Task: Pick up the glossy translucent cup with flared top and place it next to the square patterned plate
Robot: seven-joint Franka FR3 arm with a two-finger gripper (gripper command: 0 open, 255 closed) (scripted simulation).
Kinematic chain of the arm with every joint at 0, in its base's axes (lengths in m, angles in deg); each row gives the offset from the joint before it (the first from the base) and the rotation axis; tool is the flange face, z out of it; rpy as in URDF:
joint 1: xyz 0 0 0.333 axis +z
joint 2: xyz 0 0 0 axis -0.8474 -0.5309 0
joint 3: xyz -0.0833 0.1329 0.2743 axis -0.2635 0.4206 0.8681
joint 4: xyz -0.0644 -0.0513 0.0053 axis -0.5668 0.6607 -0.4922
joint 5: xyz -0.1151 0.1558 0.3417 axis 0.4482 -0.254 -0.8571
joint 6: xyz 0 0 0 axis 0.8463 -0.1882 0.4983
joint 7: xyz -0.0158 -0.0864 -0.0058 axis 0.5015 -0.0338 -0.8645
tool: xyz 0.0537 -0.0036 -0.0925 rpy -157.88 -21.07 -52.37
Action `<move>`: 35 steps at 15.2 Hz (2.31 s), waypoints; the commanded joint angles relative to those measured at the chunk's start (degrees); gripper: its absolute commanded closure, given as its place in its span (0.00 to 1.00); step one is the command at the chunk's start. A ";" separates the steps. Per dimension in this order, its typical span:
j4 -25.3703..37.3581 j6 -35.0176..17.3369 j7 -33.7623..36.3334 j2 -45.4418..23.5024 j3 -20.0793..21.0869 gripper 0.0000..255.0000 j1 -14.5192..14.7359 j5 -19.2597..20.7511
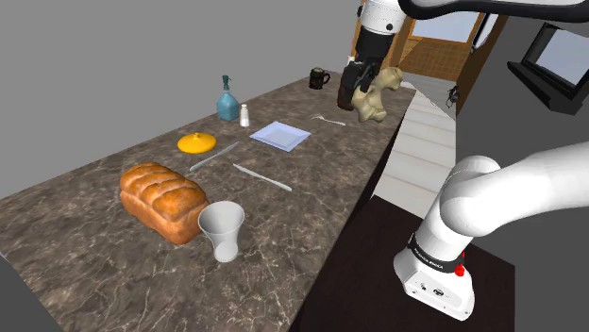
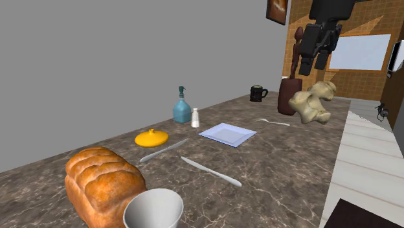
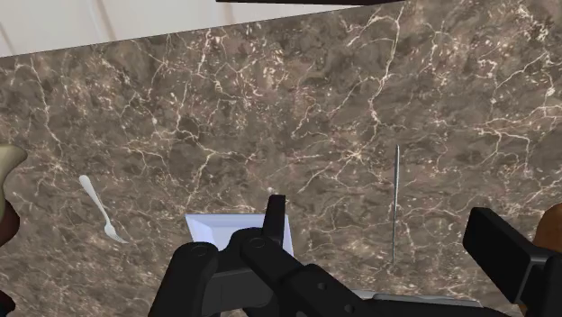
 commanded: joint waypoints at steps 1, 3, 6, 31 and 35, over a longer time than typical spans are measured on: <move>0.00 0.00 0.00 0.00 0.00 0.00 0.00 0.00; -0.47 -0.90 3.00 -1.07 2.80 0.00 0.62 -1.04; -0.63 -2.33 7.52 -3.28 7.00 0.00 1.47 -2.47; 23.44 -8.07 52.44 -49.81 40.19 0.00 3.94 9.94; 32.08 -5.09 60.16 -61.69 40.86 0.00 8.94 17.13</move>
